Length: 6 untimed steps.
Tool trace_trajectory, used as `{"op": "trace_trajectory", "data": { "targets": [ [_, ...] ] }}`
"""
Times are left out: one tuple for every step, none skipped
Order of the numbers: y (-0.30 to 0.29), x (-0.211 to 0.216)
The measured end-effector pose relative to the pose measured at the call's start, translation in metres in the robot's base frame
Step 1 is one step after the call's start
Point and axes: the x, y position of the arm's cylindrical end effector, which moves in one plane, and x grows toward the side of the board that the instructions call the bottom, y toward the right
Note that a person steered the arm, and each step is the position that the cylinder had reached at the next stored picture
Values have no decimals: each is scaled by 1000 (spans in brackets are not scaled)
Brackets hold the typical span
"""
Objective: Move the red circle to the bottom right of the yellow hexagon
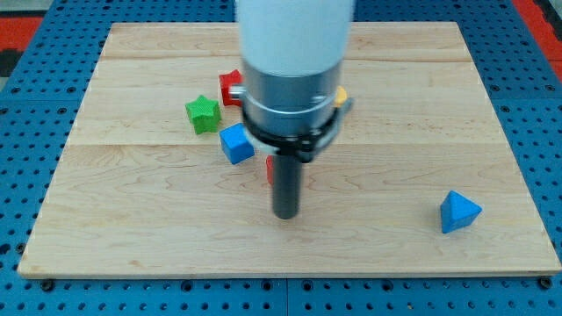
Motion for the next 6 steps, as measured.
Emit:
{"op": "trace_trajectory", "data": {
  "targets": [
    [-24,-16],
    [31,-16],
    [54,-37],
    [52,11],
    [-5,-13],
    [-8,-45]
  ]
}}
